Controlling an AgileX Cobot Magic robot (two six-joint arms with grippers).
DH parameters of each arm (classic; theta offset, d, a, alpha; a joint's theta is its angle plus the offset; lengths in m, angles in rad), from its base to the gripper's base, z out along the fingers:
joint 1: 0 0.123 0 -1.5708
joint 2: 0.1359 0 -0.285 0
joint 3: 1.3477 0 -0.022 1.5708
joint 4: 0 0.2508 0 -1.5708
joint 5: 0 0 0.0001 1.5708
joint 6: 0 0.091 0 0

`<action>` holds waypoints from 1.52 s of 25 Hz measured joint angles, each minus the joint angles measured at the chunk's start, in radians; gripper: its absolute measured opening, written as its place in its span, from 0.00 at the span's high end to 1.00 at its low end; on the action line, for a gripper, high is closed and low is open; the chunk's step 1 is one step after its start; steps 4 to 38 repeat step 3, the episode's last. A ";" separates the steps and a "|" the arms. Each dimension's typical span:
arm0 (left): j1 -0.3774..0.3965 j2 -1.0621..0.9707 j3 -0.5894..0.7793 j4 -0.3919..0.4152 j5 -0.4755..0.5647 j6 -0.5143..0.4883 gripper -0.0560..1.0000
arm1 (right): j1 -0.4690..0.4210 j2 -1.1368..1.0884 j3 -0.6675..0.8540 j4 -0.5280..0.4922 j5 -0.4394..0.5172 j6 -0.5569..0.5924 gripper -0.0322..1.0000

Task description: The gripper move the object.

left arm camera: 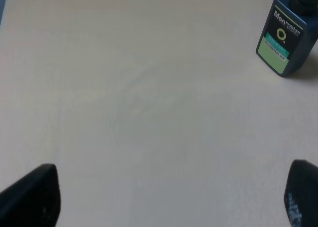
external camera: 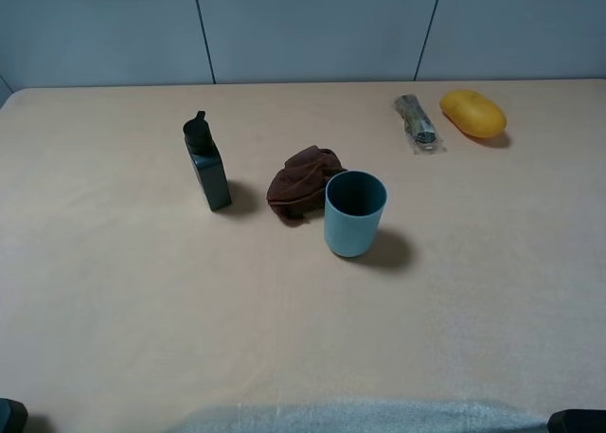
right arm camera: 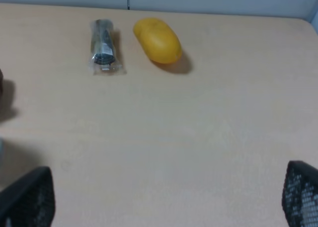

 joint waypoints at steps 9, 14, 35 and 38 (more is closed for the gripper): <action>0.000 0.000 0.000 0.000 0.000 0.000 0.09 | 0.000 0.000 0.000 0.000 0.000 0.000 0.30; 0.000 0.000 0.000 0.000 0.000 0.000 0.09 | 0.000 0.000 0.000 0.000 0.000 0.000 0.30; 0.000 0.000 0.000 0.000 0.000 0.000 0.09 | 0.000 0.000 0.000 0.000 0.000 0.000 0.30; 0.000 0.000 0.000 0.000 0.000 0.000 0.09 | 0.000 0.000 0.000 0.000 0.000 0.000 0.30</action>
